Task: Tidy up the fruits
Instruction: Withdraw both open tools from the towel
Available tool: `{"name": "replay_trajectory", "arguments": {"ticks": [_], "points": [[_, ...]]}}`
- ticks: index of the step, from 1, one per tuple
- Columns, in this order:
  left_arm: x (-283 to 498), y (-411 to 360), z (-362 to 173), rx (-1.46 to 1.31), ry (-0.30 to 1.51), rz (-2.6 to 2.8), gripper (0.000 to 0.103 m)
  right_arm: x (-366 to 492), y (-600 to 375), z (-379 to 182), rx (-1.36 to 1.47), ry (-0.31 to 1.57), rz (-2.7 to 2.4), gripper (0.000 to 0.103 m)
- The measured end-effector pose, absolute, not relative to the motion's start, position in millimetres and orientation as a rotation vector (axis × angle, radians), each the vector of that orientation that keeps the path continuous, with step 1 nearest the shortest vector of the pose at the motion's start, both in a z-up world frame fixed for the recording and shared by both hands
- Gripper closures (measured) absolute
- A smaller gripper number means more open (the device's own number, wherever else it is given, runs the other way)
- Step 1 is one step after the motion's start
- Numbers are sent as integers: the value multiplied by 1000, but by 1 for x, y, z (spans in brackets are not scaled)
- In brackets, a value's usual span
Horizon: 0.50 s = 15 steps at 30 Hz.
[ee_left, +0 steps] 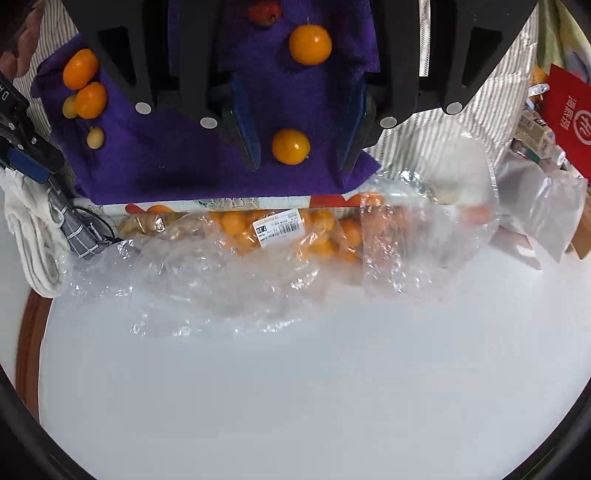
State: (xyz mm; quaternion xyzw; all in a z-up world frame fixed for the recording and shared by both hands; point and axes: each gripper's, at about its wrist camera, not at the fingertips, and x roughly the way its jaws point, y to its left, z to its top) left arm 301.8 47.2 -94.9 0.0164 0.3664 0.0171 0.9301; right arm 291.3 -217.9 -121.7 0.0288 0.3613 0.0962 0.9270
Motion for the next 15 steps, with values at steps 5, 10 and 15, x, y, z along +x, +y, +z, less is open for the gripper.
{"name": "replay_trajectory", "arguments": {"ticks": [5, 10, 15], "points": [[263, 54, -84, 26, 729, -20, 62, 277, -207, -113, 38, 750, 183, 58], [226, 70, -96, -9, 763, -71, 62, 249, -189, -116, 0, 814, 217, 57], [188, 89, -109, -9, 758, -96, 62, 208, -169, -123, -40, 865, 250, 50]]}}
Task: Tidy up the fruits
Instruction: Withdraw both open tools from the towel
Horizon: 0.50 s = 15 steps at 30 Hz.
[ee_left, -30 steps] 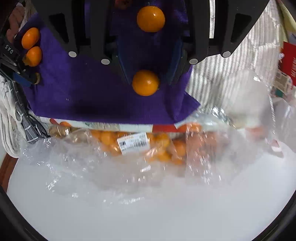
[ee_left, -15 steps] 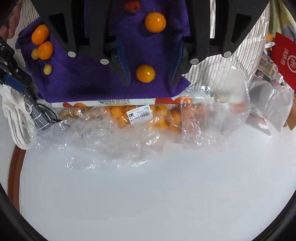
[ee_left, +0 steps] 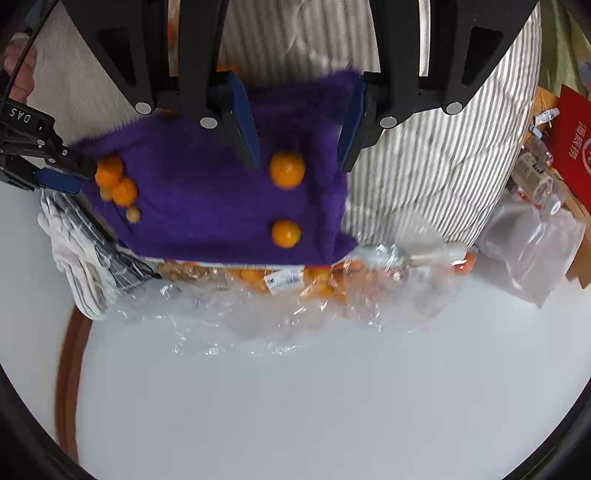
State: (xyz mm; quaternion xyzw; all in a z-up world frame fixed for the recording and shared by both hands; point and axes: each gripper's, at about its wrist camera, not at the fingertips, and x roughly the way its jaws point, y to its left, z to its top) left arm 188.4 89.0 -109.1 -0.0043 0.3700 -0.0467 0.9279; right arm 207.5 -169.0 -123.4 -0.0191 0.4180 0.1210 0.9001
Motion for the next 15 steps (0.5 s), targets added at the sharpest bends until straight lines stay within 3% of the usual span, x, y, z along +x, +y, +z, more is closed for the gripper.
{"name": "replay_trajectory", "arguments": {"ticks": [15], "points": [[154, 113, -150, -4, 836, -77, 62, 135, -120, -142, -73, 874, 257, 48]]}}
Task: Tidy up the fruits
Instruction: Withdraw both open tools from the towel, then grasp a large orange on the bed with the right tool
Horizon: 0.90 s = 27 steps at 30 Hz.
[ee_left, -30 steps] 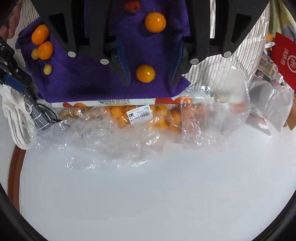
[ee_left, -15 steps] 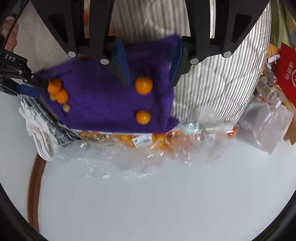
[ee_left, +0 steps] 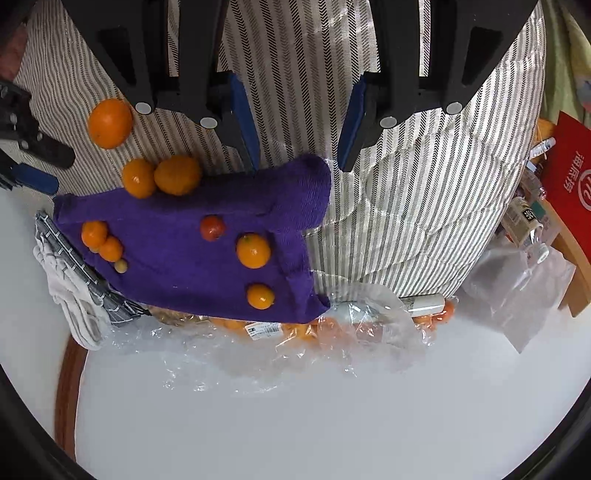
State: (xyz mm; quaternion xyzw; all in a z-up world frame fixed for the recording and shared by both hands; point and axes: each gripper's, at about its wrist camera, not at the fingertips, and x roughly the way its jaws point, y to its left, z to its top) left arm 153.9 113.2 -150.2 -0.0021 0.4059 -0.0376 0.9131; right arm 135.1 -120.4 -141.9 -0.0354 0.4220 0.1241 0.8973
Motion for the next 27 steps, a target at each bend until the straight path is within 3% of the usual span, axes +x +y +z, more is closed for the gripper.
{"name": "replay_trajectory", "arguments": {"ticks": [27], "points": [[165, 167, -163, -235, 857, 46, 62, 143, -74, -162, -102, 933, 401, 49]]}}
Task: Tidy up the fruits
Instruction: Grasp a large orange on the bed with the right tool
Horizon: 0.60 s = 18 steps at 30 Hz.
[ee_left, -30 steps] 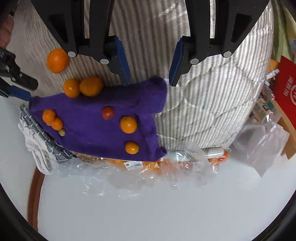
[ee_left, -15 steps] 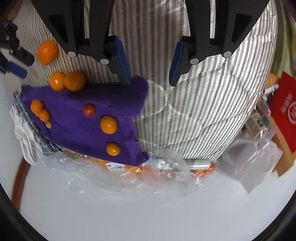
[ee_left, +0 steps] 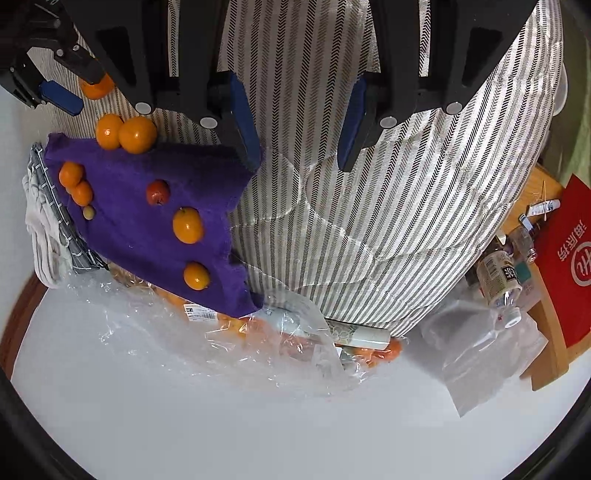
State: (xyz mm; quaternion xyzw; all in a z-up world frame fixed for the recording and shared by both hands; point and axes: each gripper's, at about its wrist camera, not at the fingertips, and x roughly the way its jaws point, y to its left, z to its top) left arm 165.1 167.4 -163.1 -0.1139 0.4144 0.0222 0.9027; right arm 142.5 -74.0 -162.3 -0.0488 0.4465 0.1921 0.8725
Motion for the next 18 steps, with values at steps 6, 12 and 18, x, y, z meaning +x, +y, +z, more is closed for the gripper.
{"name": "replay_trajectory", "arguments": {"ticks": [6, 12, 18], "points": [[165, 164, -163, -217, 857, 41, 62, 147, -69, -170, -132, 952, 400, 49], [165, 162, -163, -206, 856, 41, 62, 151, -68, -179, -132, 971, 400, 61], [165, 165, -164, -220, 859, 39, 62, 148, -72, -177, -127, 954, 389, 62]]}}
